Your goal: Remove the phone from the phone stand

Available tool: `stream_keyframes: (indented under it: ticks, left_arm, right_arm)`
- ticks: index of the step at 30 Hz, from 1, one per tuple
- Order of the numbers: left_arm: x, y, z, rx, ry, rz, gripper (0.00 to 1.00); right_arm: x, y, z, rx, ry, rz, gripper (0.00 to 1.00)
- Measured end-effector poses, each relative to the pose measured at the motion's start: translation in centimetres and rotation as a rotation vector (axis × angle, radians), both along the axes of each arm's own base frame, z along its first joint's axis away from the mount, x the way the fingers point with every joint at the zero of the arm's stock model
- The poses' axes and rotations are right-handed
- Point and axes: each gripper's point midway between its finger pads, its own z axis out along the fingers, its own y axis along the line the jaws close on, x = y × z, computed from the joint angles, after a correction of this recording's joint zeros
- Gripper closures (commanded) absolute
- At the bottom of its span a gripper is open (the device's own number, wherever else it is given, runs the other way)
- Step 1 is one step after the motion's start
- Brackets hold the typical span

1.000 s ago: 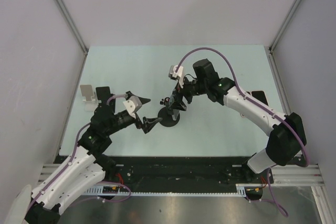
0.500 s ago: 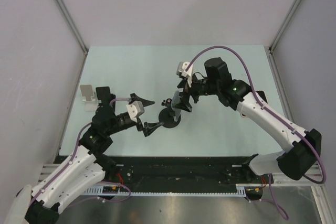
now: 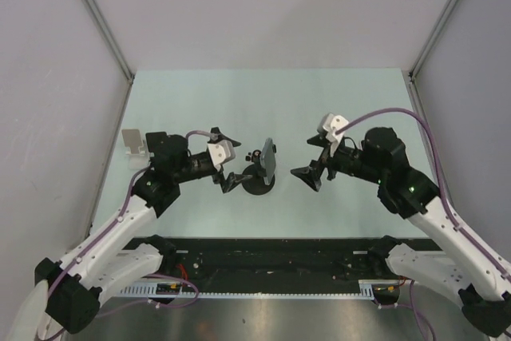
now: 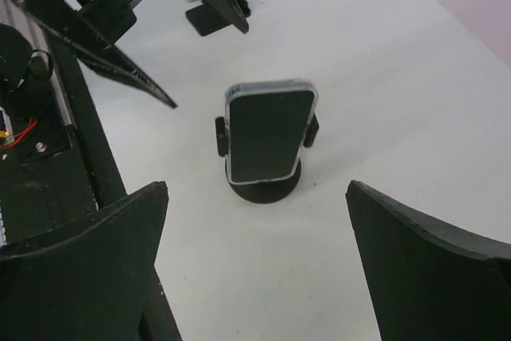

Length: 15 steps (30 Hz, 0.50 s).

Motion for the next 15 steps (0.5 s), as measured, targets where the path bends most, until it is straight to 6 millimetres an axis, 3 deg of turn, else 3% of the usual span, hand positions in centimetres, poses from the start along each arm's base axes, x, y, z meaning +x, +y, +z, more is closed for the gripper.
stream_keyframes:
  ticks: [3,11,15]
  left_arm:
    - [1.7,0.2,-0.7,0.032,0.007,-0.01,0.01]
    - [5.1,-0.9,-3.3,0.083,0.078,-0.124,0.05]
    - [6.7,-1.8,-4.3,0.087,0.123,-0.164,0.17]
  right_arm:
    - [-0.7,-1.7,-0.6,0.057,-0.003,-0.083,0.0]
    - [-1.4,-4.9,-4.4,0.212,0.069,-0.279,0.0]
    - [-1.2,-5.3,-4.3,0.254,0.087,-0.32,0.0]
